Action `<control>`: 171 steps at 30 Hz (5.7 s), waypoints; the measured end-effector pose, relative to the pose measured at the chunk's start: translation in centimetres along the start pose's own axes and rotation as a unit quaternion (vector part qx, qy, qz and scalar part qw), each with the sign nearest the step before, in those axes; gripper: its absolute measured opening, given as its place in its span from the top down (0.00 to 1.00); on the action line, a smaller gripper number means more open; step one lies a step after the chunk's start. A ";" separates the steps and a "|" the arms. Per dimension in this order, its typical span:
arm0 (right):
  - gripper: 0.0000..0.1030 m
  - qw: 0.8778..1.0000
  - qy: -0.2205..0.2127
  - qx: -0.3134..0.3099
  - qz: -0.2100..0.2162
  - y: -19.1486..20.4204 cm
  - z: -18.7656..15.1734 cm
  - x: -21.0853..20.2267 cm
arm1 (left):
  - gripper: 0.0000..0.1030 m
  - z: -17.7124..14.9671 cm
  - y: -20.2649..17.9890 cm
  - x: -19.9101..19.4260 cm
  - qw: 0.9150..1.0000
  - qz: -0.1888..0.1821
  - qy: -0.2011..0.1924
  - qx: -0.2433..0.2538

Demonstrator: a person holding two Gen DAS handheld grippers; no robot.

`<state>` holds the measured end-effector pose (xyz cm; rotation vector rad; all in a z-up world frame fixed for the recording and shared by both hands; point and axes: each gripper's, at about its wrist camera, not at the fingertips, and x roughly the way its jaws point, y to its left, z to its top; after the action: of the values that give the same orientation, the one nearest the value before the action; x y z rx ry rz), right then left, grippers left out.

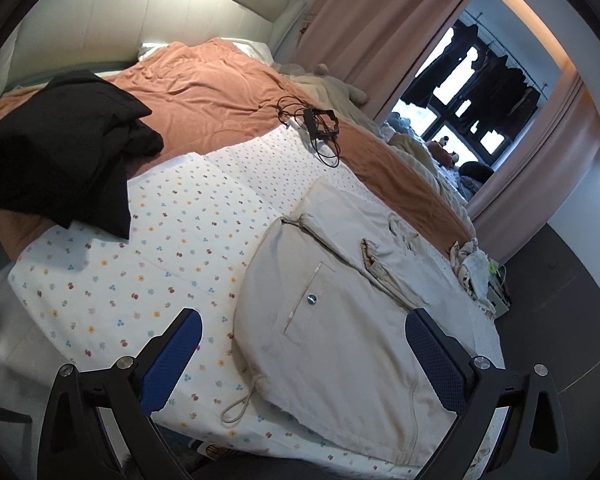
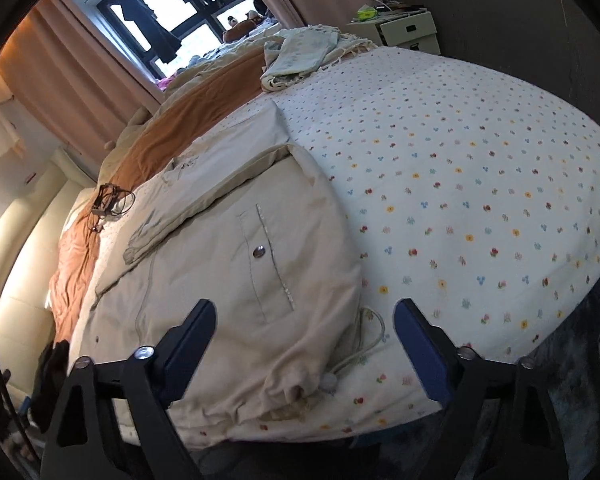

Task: Fold large clothes

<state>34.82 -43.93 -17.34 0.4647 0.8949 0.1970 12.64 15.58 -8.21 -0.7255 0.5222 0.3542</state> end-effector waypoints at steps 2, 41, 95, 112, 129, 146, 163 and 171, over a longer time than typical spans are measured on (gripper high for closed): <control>0.28 1.000 0.014 0.010 0.010 -0.8 -0.9 0.3 | 0.07 -0.7 0.7 -0.1 1.000 0.003 0.008 -0.004; 0.30 0.967 0.056 0.172 0.178 -2.7 -3.6 8.8 | 0.44 -3.4 7.0 14.9 0.978 -0.015 0.169 -0.121; 0.85 0.953 -0.111 0.072 0.274 5.7 -6.4 -17.3 | 0.91 -0.6 4.0 -13.5 0.976 -0.192 0.006 -0.106; 0.86 0.932 -0.166 0.045 0.320 8.0 -2.9 -21.9 | 0.91 3.7 -1.0 -19.4 0.968 -0.236 -0.063 -0.063; 0.86 0.945 -0.149 0.058 0.286 9.5 5.1 -13.2 | 0.91 9.9 -5.2 -7.6 0.982 -0.180 -0.041 -0.044; 0.85 0.964 -0.100 0.106 0.221 9.1 9.5 1.2 | 0.90 12.0 -5.2 10.5 0.994 -0.092 0.049 -0.043; 0.50 0.977 -0.051 0.139 0.153 7.5 9.6 10.0 | 0.29 11.4 -4.1 20.1 0.986 -0.083 0.103 -0.099; 0.45 0.989 -0.042 0.107 0.098 8.3 7.3 9.1 | 0.25 10.9 -3.2 16.4 0.992 -0.066 0.077 -0.070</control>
<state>46.38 -35.61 -15.92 0.7572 0.7915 0.2591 31.09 23.16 -8.89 -0.9235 0.5950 0.2137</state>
